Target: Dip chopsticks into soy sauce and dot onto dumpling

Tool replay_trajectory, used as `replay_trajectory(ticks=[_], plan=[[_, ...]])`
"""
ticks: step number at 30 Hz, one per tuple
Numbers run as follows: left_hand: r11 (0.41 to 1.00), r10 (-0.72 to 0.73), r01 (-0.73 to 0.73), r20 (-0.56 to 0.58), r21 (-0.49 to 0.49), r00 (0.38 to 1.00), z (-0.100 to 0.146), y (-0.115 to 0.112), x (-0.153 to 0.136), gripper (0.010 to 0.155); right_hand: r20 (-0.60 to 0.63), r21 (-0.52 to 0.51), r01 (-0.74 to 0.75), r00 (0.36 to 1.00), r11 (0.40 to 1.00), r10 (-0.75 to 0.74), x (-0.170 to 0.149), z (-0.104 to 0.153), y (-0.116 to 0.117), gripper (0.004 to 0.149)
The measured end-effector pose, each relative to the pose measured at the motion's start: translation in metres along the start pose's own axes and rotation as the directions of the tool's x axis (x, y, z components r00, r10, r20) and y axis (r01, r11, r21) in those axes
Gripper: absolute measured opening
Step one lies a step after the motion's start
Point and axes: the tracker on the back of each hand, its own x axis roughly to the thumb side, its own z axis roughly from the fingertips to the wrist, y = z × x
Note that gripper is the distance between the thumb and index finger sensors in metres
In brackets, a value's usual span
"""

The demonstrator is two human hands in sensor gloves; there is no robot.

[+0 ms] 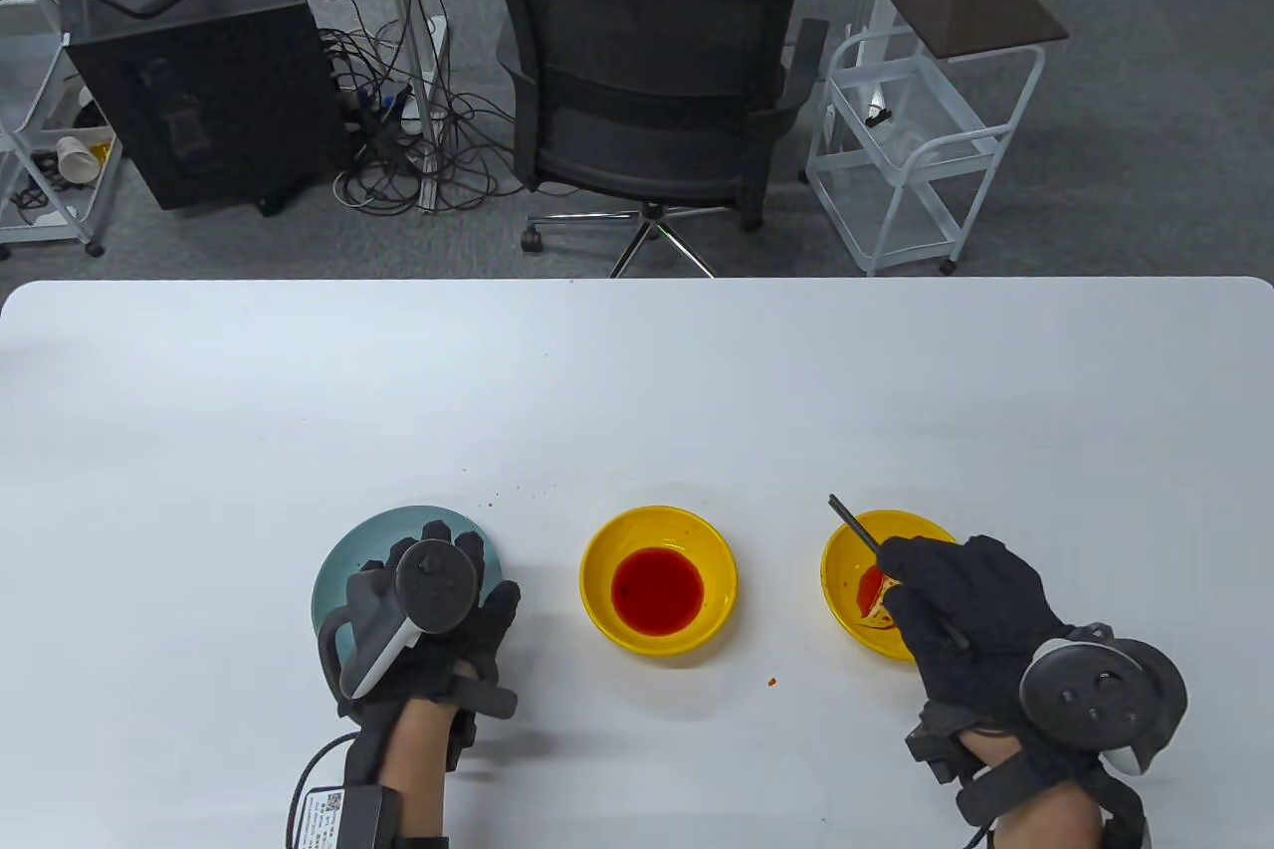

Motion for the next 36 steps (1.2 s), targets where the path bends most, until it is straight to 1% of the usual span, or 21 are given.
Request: replay_trajectory(ticks=[6, 8, 14, 18, 26, 32, 36], plan=[[1.0, -0.005, 0.005, 0.001, 0.009, 1.0, 0.0, 0.001, -0.001, 0.076, 0.13, 0.054, -0.022, 0.991, 0.998, 0.015, 0.025, -0.001, 0.031, 0.047], [1.0, -0.004, 0.004, 0.0, 0.01, 1.0, 0.0, 0.001, -0.001, 0.076, 0.164, 0.057, -0.032, 0.986, 0.998, 0.022, 0.031, -0.001, 0.039, 0.047], [1.0, -0.003, 0.003, 0.0, 0.007, 1.0, 0.0, 0.0, -0.001, 0.076, 0.212, 0.107, -0.064, 0.976, 0.992, 0.04, 0.04, -0.001, 0.062, 0.046], [1.0, 0.0, 0.0, 0.002, 0.003, 1.0, 0.0, 0.0, 0.0, 0.076, 0.218, 0.153, -0.075, 0.975, 0.985, 0.04, 0.04, -0.001, 0.073, 0.046], [1.0, -0.006, 0.006, 0.003, 0.004, 1.0, 0.0, 0.0, 0.0, 0.076, 0.172, 0.264, -0.052, 0.985, 0.963, 0.006, 0.035, 0.0, 0.097, 0.047], [1.0, -0.004, 0.004, 0.004, 0.002, 1.0, 0.0, -0.001, 0.0, 0.076, 0.121, 0.361, -0.053, 0.993, 0.931, 0.009, 0.026, 0.001, 0.119, 0.049], [1.0, -0.002, 0.002, 0.004, -0.002, 1.0, 0.0, -0.001, 0.0, 0.076, 0.112, 0.4, -0.068, 0.993, 0.914, 0.025, 0.023, 0.003, 0.128, 0.05]])
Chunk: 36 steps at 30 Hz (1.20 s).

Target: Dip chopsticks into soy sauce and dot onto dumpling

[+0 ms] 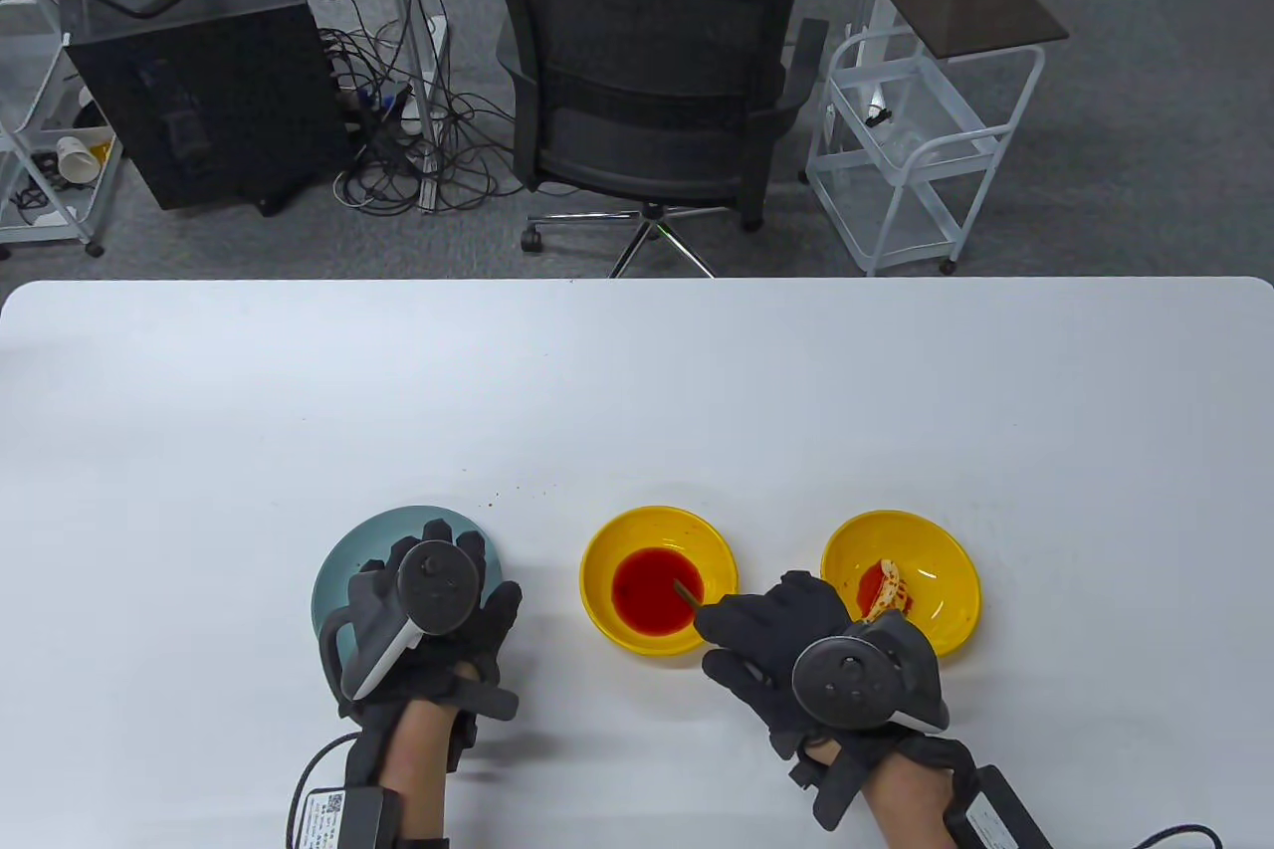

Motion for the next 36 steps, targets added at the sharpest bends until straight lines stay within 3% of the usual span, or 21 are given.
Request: replay_trajectory(ticks=[11, 36], plan=[[1.0, 0.012, -0.012, -0.004, -0.002, 1.0, 0.001, 0.001, -0.001, 0.076, -0.013, 0.066, 0.006, 1.0, 0.998, -0.005, 0.003, -0.001, 0.006, 0.049], [1.0, 0.009, -0.01, -0.013, -0.012, 1.0, 0.001, 0.001, -0.003, 0.076, 0.036, 0.094, 0.002, 0.999, 0.996, -0.005, 0.012, 0.001, 0.003, 0.049]])
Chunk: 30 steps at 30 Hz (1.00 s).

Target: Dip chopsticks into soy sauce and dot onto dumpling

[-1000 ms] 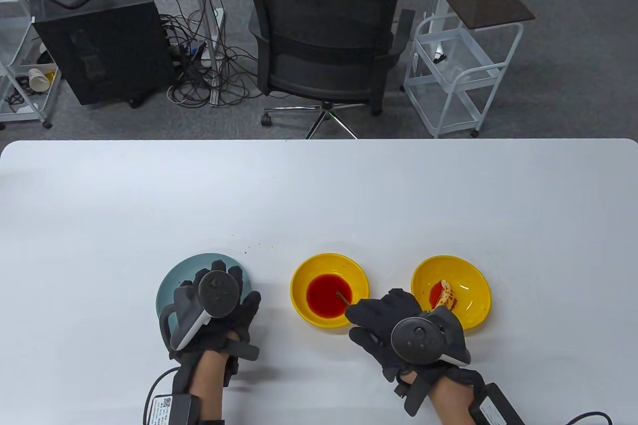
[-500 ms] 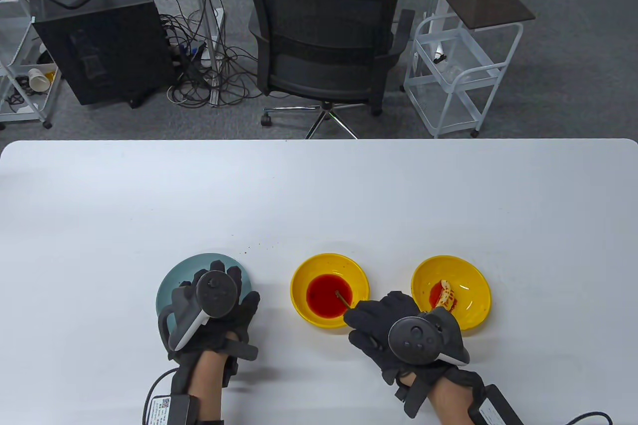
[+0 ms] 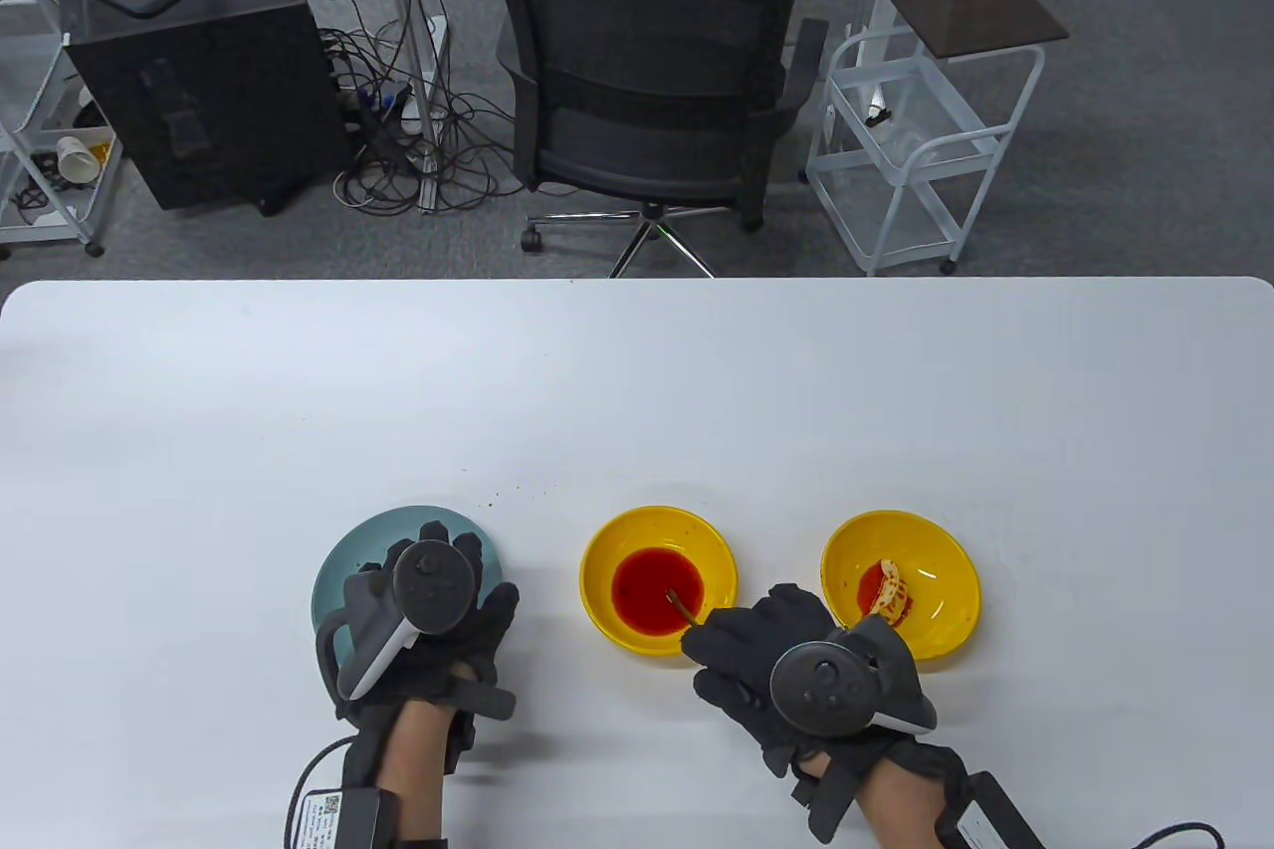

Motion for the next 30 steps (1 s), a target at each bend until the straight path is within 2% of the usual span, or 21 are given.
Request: replay_trajectory(ticks=[7, 12, 15, 20, 25, 30], plan=[[1.0, 0.003, -0.003, -0.004, 0.002, 1.0, 0.0, 0.001, -0.001, 0.076, 0.004, -0.143, 0.048, 0.999, 0.989, -0.048, -0.004, 0.011, -0.032, 0.049], [1.0, 0.003, -0.003, -0.004, 0.0, 1.0, 0.0, 0.001, -0.001, 0.076, -0.04, -0.302, 0.111, 0.991, 0.947, -0.129, -0.02, 0.029, -0.068, 0.048], [1.0, 0.003, -0.003, -0.005, -0.003, 1.0, 0.0, 0.001, 0.0, 0.076, -0.071, -0.363, 0.13, 0.984, 0.923, -0.166, -0.031, 0.041, -0.086, 0.047], [1.0, 0.0, 0.0, -0.002, -0.004, 1.0, 0.0, 0.0, 0.0, 0.076, -0.164, -0.407, 0.086, 0.972, 0.909, -0.165, -0.051, 0.055, -0.105, 0.046], [1.0, 0.0, 0.0, -0.006, -0.006, 1.0, 0.0, 0.0, 0.0, 0.076, -0.282, -0.384, 0.037, 0.947, 0.922, -0.156, -0.068, 0.064, -0.112, 0.045], [1.0, -0.001, 0.001, -0.006, -0.008, 1.0, 0.0, 0.0, 0.0, 0.076, -0.414, -0.342, 0.019, 0.895, 0.939, -0.169, -0.085, 0.075, -0.118, 0.044]])
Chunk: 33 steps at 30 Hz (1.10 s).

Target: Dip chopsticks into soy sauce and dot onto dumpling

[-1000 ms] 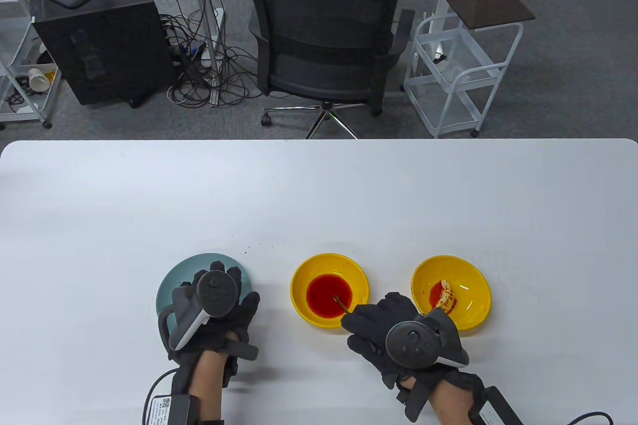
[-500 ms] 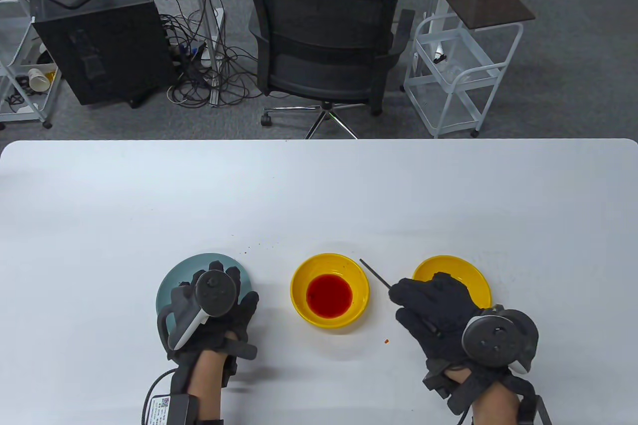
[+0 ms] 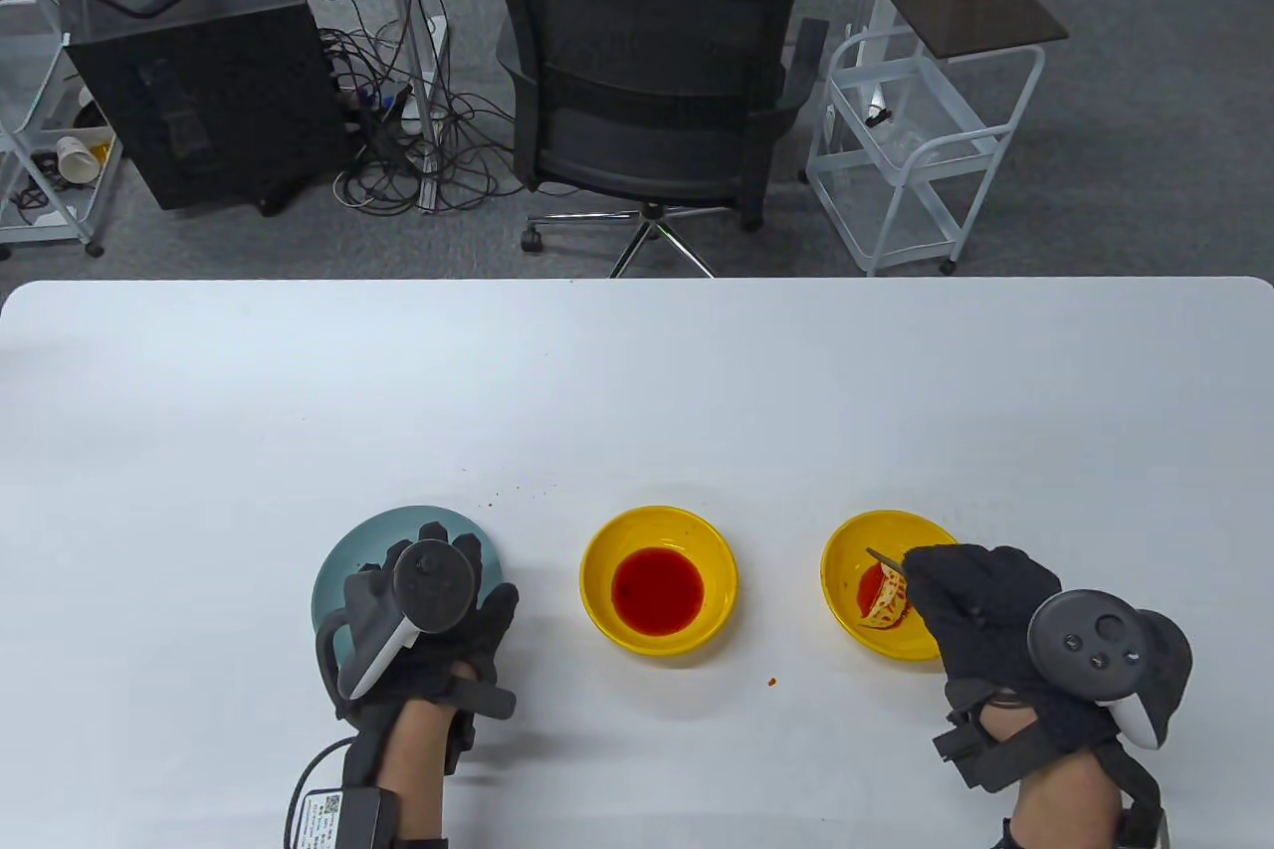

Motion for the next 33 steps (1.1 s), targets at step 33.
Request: replay_trajectory(ticks=[33], plan=[[1.0, 0.002, -0.002, -0.002, -0.003, 1.0, 0.0, 0.001, 0.0, 0.076, -0.016, 0.007, 0.017, 1.0, 1.0, -0.016, 0.002, 0.006, -0.008, 0.046]])
